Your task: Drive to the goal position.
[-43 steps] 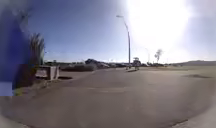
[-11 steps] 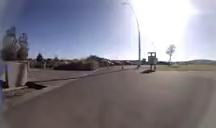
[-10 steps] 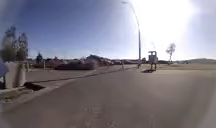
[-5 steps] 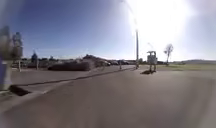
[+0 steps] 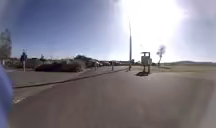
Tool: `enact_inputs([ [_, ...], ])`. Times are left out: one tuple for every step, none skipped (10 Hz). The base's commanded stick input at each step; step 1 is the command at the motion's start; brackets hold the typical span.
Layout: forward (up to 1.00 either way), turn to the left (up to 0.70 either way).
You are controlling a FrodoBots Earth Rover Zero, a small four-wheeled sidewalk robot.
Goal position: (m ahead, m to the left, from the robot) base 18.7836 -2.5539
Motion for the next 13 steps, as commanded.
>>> enact_inputs([
  [1.00,0.00],
  [1.00,0.00],
  [1.00,0.00],
  [1.00,0.00],
  [1.00,0.00],
  [1.00,0.00],
  [1.00,0.00],
  [1.00,0.00],
  [1.00,0.00],
  [1.00,-0.15],
  [1.00,-0.33],
  [1.00,-0.29],
  [1.00,-0.11],
])
